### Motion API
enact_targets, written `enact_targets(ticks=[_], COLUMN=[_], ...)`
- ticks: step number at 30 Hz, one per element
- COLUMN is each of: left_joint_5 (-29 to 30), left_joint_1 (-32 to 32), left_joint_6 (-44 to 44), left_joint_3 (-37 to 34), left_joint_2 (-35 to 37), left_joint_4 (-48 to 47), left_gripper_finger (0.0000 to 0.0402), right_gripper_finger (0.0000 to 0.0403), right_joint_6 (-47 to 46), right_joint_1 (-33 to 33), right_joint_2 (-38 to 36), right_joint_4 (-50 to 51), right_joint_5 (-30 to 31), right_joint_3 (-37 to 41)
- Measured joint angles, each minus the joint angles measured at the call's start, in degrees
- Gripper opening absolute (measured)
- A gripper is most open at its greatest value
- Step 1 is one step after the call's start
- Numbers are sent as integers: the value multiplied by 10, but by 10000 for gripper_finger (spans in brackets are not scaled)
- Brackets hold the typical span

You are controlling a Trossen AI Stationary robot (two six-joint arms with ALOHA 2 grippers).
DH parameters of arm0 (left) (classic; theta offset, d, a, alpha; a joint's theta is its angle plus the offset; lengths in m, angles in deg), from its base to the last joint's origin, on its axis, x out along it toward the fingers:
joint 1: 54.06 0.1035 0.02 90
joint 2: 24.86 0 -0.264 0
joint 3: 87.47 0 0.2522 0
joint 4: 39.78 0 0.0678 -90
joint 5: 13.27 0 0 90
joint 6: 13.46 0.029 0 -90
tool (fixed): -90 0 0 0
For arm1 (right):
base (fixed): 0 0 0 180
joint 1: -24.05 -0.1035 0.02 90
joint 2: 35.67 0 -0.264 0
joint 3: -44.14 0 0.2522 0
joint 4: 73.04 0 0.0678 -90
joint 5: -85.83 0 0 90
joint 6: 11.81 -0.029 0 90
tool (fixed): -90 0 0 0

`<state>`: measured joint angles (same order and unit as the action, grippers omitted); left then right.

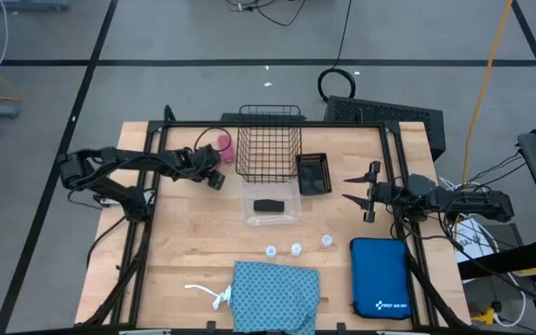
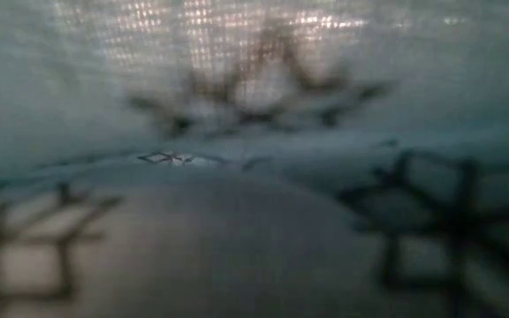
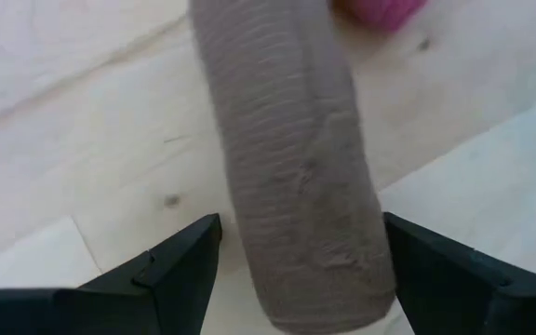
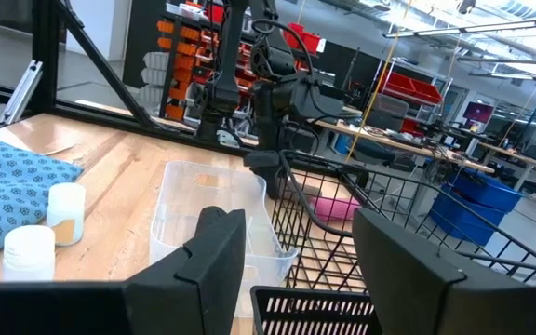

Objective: Pick & Place Medicine items
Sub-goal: Put the brown bandage into the transparent bin

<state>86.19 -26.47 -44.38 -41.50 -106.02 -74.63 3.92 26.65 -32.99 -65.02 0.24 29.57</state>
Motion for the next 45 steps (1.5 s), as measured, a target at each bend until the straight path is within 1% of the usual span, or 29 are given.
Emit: enact_targets(ticks=[3,5,11,15,21,25,32,38,45], left_joint_5=[7,15,61,66,72,72,77,81,116], left_joint_1=[0,0,0,0,0,0,-2,-13,-23], left_joint_6=[3,-11,-25,-27,-26,-26,-27,-19,-72], left_joint_3=[-1,-1,-1,-1,-1,-1,0,0,0], left_joint_2=[0,-1,-1,-1,-6,-27,-74,-80,-81], left_joint_4=[18,29,77,106,109,112,149,156,157], left_gripper_finger=[292,292,292,292,292,292,292,292,292], right_gripper_finger=[190,190,192,190,192,190,192,190,191], right_joint_6=[0,0,0,0,0,0,0,0,0], right_joint_1=[0,0,0,0,0,0,0,0,0], right_joint_2=[0,0,0,0,0,0,0,0,0], right_joint_4=[0,0,0,0,0,0,0,0,0], right_joint_5=[0,0,0,0,0,0,0,0,0], right_joint_3=[0,0,0,0,0,0,0,0,0])
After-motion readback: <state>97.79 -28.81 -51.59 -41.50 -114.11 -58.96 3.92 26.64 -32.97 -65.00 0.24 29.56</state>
